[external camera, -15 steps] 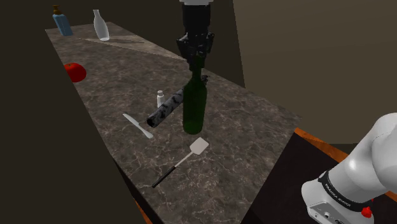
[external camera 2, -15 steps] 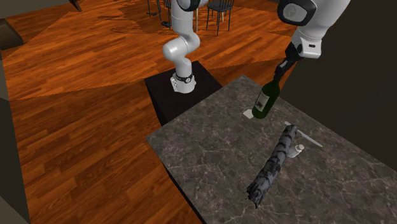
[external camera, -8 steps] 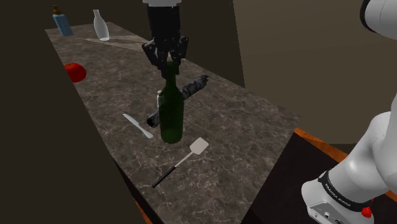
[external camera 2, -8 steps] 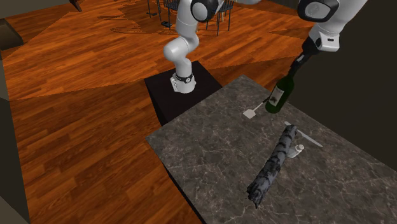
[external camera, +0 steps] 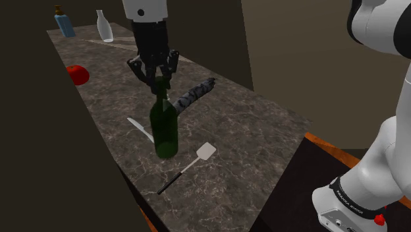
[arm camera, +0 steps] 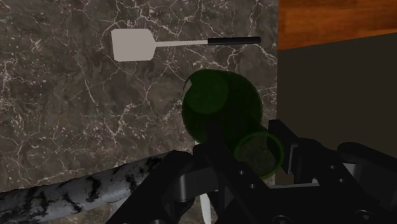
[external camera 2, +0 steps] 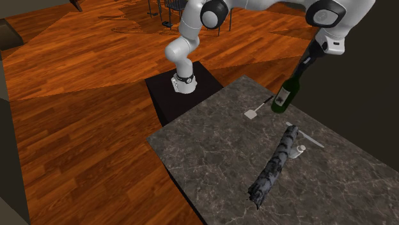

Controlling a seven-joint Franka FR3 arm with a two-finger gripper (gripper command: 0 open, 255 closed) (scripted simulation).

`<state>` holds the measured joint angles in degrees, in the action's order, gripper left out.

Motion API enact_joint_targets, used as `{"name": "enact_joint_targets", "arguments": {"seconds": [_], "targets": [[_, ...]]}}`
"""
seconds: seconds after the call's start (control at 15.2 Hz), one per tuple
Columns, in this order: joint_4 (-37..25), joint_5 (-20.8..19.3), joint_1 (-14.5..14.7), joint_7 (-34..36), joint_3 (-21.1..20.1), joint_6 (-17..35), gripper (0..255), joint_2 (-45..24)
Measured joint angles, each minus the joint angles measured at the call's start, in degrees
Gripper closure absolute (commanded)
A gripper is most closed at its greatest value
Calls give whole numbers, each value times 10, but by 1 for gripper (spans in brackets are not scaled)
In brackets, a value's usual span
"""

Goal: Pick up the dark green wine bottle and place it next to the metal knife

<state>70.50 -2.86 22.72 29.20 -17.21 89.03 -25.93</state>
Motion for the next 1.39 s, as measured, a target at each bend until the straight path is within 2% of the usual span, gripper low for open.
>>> {"name": "enact_joint_targets", "arguments": {"seconds": [0.4,0.86,0.92,1.39], "targets": [[56,2,-4,-2,1,48,255,7],[63,1,-5,-2,1,57,255,6],[64,1,-5,-2,1,57,0,6],[52,1,-4,-2,1,47,0,5]]}}
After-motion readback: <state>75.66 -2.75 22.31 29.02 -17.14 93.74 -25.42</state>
